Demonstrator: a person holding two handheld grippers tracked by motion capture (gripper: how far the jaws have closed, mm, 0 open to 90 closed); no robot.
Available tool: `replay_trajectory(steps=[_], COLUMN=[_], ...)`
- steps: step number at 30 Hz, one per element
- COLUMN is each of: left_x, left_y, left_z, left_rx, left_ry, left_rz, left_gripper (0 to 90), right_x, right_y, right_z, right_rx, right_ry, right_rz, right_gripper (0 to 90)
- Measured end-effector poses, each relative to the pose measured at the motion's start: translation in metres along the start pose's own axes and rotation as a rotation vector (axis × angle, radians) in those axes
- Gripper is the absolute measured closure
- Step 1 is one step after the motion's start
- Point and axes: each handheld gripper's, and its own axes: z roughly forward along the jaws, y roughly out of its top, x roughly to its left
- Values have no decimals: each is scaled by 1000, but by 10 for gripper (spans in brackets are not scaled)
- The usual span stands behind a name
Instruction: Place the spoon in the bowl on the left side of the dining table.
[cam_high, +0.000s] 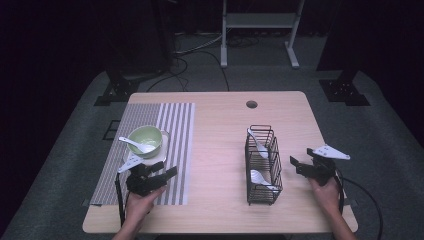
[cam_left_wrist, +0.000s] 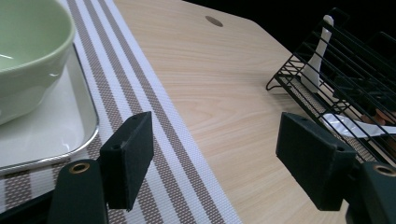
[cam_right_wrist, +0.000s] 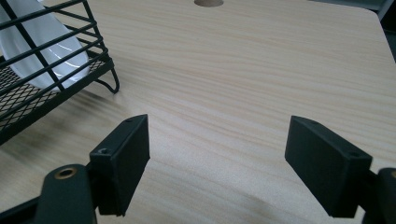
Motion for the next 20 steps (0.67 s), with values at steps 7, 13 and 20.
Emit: replay_trajectory(steps=[7, 13, 20], left_x=[-10, -20, -27], left_y=[2, 0, -9], left_z=[10, 14, 16], left_rx=[17, 19, 5], left_ry=[-12, -21, -40], left_rz=[11, 47, 74], left_gripper=[200, 183, 159], right_x=[0, 0, -1], right_y=[0, 0, -1], right_z=[0, 0, -1], right_rx=[-1, -4, -12], right_ry=[0, 2, 7], right_rz=[0, 3, 6], right_gripper=[209, 209, 208])
